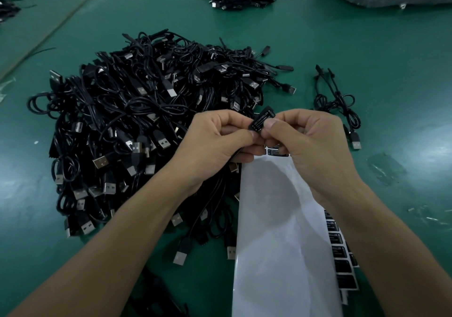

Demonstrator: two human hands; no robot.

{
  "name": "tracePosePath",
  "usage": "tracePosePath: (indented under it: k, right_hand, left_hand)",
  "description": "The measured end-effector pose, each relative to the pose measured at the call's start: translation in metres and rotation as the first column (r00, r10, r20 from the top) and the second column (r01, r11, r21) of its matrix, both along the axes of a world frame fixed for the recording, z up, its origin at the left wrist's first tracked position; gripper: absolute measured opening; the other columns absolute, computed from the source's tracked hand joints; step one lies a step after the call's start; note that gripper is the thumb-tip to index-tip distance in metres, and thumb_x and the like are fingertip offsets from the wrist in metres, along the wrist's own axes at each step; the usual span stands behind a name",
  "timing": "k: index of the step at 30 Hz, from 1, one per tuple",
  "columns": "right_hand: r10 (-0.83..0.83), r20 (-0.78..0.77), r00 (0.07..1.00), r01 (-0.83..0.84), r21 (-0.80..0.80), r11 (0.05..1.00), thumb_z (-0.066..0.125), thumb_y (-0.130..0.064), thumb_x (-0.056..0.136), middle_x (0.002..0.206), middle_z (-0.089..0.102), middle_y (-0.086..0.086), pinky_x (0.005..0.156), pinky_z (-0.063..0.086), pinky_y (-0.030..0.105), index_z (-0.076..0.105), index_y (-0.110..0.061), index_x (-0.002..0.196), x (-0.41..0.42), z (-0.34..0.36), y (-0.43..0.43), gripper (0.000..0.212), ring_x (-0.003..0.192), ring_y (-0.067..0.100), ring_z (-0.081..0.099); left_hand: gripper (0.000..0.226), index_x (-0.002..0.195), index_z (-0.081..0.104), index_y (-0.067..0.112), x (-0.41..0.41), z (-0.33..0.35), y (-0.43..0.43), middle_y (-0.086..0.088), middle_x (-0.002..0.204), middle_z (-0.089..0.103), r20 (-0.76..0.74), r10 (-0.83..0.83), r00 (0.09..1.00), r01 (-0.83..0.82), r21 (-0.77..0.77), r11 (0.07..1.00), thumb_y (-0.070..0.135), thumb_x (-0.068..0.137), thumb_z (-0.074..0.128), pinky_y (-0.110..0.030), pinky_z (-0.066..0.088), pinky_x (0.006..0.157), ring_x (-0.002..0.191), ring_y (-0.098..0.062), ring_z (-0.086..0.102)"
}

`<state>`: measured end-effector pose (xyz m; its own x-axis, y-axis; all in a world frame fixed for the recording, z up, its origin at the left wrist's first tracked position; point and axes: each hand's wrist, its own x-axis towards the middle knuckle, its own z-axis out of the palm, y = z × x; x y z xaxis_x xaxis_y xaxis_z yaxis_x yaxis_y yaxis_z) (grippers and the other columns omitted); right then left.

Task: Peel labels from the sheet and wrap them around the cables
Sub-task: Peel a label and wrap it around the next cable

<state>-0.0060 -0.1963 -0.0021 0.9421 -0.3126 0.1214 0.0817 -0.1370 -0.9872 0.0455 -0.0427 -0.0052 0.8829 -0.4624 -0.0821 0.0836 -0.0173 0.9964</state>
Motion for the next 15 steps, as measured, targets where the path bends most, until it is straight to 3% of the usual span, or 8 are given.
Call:
tracePosePath:
  k: [4, 9, 15]
  right_hand:
    - [0.006, -0.001, 1.000, -0.006, -0.007, 1.000, 0.070, -0.007, 0.090, 0.065, 0.071, -0.005, 0.055, 0.045, 0.009, 0.072, -0.013, 0.074, 0.0000, 0.0001, -0.0001, 0.017, 0.057, -0.003, 0.062]
    - [0.009, -0.008, 1.000, -0.009, -0.021, 1.000, 0.069, -0.009, 0.091, 0.065, 0.072, -0.004, 0.056, 0.046, 0.010, 0.072, -0.012, 0.075, 0.0003, -0.0005, -0.0003, 0.017, 0.058, -0.001, 0.063]
    - [0.009, -0.007, 1.000, -0.009, -0.016, 1.000, 0.069, -0.009, 0.091, 0.067, 0.072, -0.001, 0.056, 0.046, 0.011, 0.072, -0.013, 0.075, -0.0001, -0.0002, -0.0005, 0.017, 0.058, 0.000, 0.062]
  left_hand:
    - [0.007, 0.096, 0.069, 0.003, -0.0013, 0.0013, 0.0000, -0.010, 0.082, 0.078, 0.003, 0.008, 1.000, -0.008, 0.001, 1.000, 0.003, 0.089, 0.070, -0.021, 0.059, 0.062, 0.075, -0.018, 0.076]
    - [0.009, 0.097, 0.068, 0.001, -0.0015, 0.0010, 0.0005, -0.011, 0.084, 0.078, 0.014, 0.014, 1.000, -0.014, 0.001, 1.000, 0.007, 0.090, 0.070, -0.027, 0.062, 0.069, 0.077, -0.020, 0.076]
    - [0.005, 0.095, 0.069, 0.004, -0.0011, 0.0009, 0.0008, -0.010, 0.083, 0.078, 0.012, 0.013, 1.000, -0.013, 0.006, 1.000, 0.007, 0.091, 0.069, -0.025, 0.061, 0.067, 0.075, -0.018, 0.076]
